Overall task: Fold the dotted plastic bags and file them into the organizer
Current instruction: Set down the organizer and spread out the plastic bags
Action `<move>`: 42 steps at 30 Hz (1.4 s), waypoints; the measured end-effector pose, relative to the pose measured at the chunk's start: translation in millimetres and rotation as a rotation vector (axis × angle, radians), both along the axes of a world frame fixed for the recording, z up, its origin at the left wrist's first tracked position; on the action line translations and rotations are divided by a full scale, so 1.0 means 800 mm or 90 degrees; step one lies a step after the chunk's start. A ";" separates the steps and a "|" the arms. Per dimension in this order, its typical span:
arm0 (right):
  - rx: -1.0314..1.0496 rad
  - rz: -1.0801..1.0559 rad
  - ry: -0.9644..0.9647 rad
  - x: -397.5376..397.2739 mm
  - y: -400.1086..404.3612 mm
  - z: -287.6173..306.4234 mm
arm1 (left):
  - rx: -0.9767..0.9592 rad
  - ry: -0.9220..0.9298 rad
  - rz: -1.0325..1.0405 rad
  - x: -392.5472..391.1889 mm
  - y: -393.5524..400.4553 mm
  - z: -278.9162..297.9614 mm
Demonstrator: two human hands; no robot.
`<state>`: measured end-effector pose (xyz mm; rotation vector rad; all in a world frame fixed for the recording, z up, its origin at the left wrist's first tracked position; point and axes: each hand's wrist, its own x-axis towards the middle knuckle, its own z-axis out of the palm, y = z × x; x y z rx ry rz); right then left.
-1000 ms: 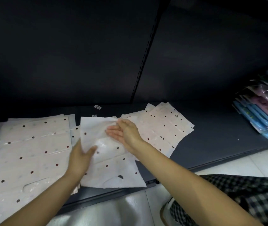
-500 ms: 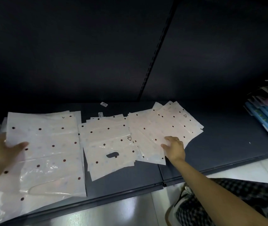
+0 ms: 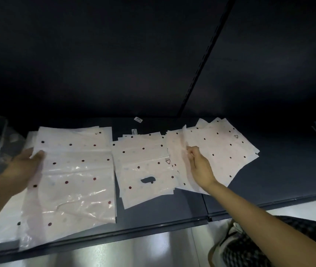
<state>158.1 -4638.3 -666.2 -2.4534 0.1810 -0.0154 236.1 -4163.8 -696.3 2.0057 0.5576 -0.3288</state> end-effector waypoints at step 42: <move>0.273 0.030 0.120 -0.055 0.199 -0.003 | 0.416 0.175 -0.278 -0.076 -0.009 0.043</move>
